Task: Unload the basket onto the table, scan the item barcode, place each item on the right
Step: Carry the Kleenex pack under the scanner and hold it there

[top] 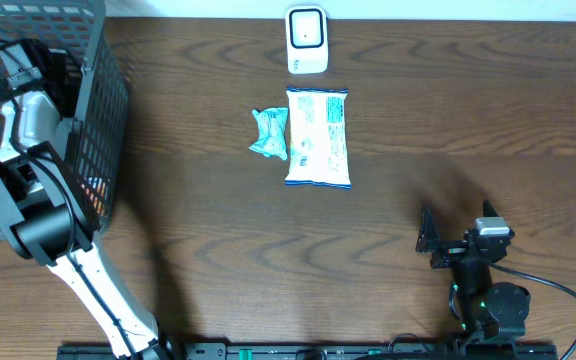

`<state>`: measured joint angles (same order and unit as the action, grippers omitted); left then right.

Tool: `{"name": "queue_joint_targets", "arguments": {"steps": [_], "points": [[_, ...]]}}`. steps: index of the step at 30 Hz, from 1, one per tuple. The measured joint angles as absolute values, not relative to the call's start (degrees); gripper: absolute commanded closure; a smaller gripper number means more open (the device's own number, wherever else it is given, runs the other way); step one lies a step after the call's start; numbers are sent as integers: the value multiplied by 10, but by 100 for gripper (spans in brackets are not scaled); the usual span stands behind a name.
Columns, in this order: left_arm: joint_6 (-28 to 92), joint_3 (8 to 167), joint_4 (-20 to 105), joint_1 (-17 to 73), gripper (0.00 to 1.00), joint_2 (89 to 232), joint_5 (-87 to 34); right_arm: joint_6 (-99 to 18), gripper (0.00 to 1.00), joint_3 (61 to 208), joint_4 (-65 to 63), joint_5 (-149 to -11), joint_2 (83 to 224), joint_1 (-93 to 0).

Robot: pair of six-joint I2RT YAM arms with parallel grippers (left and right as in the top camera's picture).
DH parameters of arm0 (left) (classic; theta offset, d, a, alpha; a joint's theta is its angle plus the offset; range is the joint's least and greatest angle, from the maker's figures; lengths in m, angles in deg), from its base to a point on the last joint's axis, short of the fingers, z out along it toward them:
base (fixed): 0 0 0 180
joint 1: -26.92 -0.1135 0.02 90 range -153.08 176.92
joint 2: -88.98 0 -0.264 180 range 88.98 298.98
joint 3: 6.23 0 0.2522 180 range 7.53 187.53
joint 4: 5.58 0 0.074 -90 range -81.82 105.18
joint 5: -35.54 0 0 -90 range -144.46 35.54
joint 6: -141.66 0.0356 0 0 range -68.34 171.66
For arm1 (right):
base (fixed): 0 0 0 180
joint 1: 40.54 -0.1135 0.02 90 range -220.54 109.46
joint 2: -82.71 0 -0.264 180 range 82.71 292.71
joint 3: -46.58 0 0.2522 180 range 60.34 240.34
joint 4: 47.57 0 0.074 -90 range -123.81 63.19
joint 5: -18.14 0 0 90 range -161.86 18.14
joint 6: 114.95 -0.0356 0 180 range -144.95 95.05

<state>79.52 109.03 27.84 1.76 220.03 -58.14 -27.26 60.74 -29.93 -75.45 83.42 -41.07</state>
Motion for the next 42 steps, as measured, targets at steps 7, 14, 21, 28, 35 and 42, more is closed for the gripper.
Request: {"name": "queue_joint_targets", "arguments": {"steps": [7, 14, 21, 28, 35, 42], "points": [[716, 1075, 312, 19, 92, 2145, -580, -273, 1, 607, -299, -755, 834, -411], [576, 1073, 364, 20, 92, 1951, -578, -273, 1, 607, -299, -755, 834, -411], [477, 1076, 419, 30, 92, 1762, -541, -273, 1, 607, -299, -755, 834, -411], [372, 1077, 476, 74, 93, 1667, -359, -273, 1, 607, -299, -755, 834, -411], [336, 1077, 544, 197, 93, 1681, -273, -273, 1, 607, -299, -755, 834, -411], [332, 1077, 566, 314, 92, 1772, -302, -273, 1, 607, -299, -755, 834, -411]]}}
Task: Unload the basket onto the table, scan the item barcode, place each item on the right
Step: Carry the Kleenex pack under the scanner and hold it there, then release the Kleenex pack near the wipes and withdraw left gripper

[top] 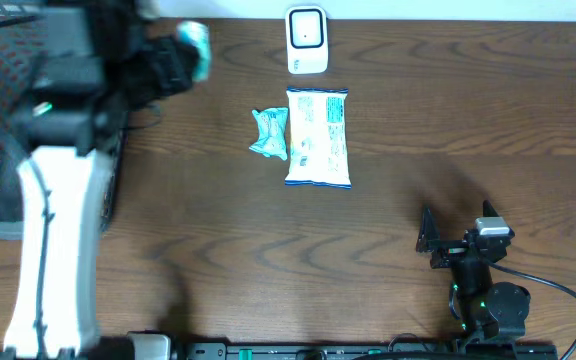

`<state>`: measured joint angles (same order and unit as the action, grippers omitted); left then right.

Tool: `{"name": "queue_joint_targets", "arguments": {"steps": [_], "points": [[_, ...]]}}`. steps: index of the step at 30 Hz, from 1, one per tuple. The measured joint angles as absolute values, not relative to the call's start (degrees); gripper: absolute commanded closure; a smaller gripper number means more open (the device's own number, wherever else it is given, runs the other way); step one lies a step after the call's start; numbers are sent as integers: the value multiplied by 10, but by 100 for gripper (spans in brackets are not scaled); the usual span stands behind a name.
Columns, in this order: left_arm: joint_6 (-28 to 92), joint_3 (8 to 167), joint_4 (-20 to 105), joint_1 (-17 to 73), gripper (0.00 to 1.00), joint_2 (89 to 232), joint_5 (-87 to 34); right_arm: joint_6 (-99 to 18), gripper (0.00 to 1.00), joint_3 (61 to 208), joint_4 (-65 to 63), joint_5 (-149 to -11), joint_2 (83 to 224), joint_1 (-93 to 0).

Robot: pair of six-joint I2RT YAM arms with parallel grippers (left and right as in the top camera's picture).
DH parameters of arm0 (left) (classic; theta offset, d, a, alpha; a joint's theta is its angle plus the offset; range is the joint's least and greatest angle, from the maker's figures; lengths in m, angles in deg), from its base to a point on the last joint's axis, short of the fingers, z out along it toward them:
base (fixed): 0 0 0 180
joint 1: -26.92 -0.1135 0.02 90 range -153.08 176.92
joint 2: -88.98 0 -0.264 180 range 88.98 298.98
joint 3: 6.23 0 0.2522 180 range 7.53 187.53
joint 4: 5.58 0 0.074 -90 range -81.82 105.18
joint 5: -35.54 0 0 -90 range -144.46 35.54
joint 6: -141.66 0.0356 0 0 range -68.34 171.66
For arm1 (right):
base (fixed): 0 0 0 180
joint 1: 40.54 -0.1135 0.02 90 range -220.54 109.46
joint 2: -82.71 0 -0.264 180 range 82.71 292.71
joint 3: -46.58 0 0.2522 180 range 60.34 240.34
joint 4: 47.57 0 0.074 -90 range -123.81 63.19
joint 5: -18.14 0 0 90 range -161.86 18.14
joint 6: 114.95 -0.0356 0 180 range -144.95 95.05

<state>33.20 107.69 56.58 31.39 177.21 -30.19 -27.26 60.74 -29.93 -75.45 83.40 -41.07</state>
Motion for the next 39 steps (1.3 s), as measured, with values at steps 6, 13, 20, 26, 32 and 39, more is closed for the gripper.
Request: {"name": "queue_joint_targets", "arguments": {"steps": [6, 13, 20, 26, 32, 39], "points": [[330, 1077, 566, 379, 93, 1874, -436, -273, 1, 607, -299, -755, 834, -411], [330, 1077, 568, 407, 92, 1996, -557, -273, 1, 607, -299, -755, 834, -411], [330, 1077, 581, 422, 92, 2079, -581, -273, 1, 607, -299, -755, 834, -411], [327, 1077, 585, 440, 34, 2098, -583, -273, 1, 607, -299, -755, 834, -411], [325, 1077, 585, 451, 30, 2098, -583, -273, 1, 607, -299, -755, 834, -411], [354, 1077, 596, 437, 30, 2097, -587, -273, 1, 607, -299, -755, 834, -411]]}}
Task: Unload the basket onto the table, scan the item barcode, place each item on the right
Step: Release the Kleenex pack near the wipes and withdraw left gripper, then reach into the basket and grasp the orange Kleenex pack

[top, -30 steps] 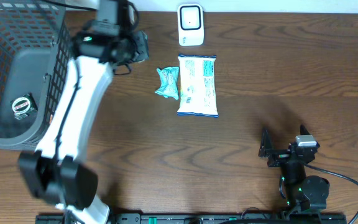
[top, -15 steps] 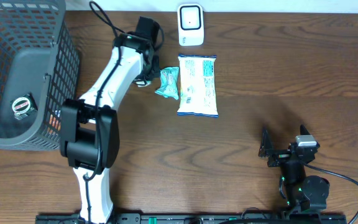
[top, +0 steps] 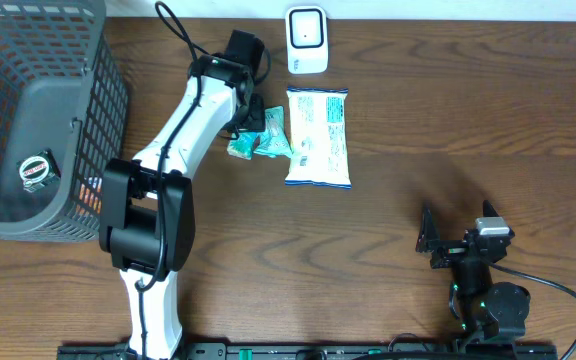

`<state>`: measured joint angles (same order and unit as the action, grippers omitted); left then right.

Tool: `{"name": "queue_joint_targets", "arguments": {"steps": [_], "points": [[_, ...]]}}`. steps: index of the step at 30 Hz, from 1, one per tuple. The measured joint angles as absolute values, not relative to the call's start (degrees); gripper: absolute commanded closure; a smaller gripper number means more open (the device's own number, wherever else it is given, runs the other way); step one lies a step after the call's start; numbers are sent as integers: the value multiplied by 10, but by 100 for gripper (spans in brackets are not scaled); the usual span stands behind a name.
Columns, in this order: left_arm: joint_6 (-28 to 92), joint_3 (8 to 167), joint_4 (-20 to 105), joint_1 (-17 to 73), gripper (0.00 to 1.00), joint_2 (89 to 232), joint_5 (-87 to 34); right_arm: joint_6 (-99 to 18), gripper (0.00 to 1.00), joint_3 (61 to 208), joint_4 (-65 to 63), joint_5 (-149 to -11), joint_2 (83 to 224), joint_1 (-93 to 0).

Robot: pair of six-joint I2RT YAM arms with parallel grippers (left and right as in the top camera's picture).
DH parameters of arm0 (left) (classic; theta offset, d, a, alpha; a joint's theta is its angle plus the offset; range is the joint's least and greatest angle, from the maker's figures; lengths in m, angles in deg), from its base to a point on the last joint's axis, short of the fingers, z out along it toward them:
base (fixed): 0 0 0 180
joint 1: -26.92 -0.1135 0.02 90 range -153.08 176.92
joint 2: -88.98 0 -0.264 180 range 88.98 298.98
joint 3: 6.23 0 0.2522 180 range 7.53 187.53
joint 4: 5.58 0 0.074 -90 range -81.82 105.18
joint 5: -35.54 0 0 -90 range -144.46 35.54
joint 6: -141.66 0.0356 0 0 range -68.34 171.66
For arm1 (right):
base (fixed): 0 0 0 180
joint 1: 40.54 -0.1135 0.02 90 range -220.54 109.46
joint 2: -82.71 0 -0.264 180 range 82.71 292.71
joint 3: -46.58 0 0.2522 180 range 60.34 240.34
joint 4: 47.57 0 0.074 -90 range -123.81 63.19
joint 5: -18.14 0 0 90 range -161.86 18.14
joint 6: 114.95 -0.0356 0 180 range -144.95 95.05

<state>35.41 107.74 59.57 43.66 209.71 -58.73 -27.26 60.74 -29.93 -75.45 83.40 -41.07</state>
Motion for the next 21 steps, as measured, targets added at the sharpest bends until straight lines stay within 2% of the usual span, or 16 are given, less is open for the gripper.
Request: {"name": "queue_joint_targets", "arguments": {"steps": [6, 11, 13, 16, 21], "points": [[362, 1077, 581, 404, 25, 2046, -588, -273, 1, 607, -299, -755, 834, -411], [367, 1079, 521, 342, 19, 1907, -587, -273, 1, 607, -299, -755, 834, -411], [367, 1084, 502, 299, 18, 1843, -589, -273, 1, 607, -299, -755, 834, -411], [365, 1093, 489, 234, 4, 1777, -592, -273, 1, 607, -299, -755, 834, -411], [334, 1097, 515, 124, 3, 1721, -594, -273, 1, 607, -299, -755, 834, -411]]}}
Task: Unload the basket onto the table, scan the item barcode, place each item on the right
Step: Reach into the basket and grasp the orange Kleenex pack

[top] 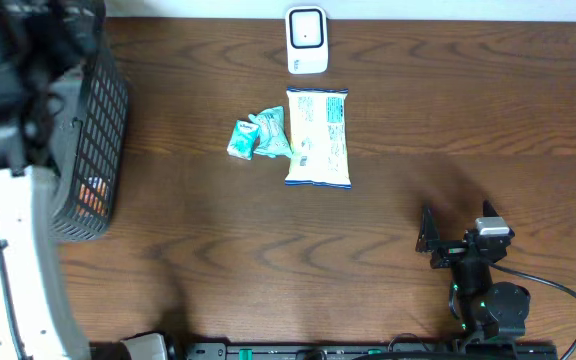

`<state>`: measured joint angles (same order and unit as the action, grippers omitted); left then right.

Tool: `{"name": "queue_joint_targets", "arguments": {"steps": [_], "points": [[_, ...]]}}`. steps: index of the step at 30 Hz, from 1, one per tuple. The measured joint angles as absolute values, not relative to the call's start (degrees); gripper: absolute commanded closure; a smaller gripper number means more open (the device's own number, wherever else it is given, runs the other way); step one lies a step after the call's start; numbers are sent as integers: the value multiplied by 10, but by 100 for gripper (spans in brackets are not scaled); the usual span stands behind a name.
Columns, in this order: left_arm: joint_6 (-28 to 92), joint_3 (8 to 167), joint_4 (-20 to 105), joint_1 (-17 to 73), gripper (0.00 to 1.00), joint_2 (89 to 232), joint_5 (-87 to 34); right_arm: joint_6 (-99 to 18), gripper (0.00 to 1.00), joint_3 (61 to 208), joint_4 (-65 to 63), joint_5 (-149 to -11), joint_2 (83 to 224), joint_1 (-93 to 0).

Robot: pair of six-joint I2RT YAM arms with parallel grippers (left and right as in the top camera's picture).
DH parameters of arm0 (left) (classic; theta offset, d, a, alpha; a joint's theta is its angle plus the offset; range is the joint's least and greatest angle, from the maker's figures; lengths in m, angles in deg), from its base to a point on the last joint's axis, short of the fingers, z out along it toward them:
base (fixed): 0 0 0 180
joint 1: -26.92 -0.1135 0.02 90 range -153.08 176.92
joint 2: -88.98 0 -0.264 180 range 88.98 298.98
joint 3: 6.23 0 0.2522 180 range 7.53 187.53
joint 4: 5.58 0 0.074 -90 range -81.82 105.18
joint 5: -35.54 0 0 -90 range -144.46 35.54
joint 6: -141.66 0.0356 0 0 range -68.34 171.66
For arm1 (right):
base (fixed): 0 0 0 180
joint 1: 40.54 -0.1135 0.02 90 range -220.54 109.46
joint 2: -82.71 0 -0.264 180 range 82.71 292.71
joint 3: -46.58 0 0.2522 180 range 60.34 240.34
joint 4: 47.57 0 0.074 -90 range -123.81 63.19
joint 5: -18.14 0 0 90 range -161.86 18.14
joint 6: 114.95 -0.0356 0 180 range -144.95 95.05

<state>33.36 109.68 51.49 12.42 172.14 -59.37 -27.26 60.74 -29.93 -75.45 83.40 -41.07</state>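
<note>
The white barcode scanner [307, 40] stands at the table's far edge. In front of it lie a white-and-blue packet [318, 137], a crumpled teal packet [271, 133] and, touching its left side, a small teal packet [241, 139]. My left arm [18, 200] is a large blur at the far left, reaching over the basket; its fingers cannot be made out. My right gripper [430, 238] rests near the front right with its fingers apart and nothing between them.
A grey mesh basket [103, 110] stands at the left edge, mostly hidden by the left arm, with something orange showing through its wall. The right arm's base and cable sit at the front right.
My left gripper was down on the small teal packet beside the crumpled one. The packet now lies free on the table, and the left arm is back over the basket. The right arm has not moved.
First my left arm reached into the basket, with only two packets lying by the scanner. Then it was raised beside the basket holding a small teal packet. Then it had that packet down next to the crumpled one. Now the packet lies there alone.
</note>
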Motion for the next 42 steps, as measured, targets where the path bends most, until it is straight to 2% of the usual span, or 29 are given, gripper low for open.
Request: {"name": "queue_joint_targets", "arguments": {"steps": [5, 9, 10, 15, 27, 42], "points": [[324, 1097, 552, 33, 3, 1741, -593, -273, 1, 607, -299, -755, 834, -411], [381, 1096, 600, -33, 4, 1778, -593, -273, 1, 607, -299, -755, 834, -411], [399, 1096, 615, -44, 9, 1788, -593, -273, 1, 607, -300, -755, 834, -411], [474, 1095, 685, -85, 9, 1849, -579, -273, 1, 607, -299, -755, 834, -411], [597, 1094, 768, -119, 9, 1969, -416, -273, 1, 607, -299, -755, 834, -411], [620, 1074, 812, -120, 9, 2111, -384, -273, 1, 607, -299, -755, 834, -411]]}}
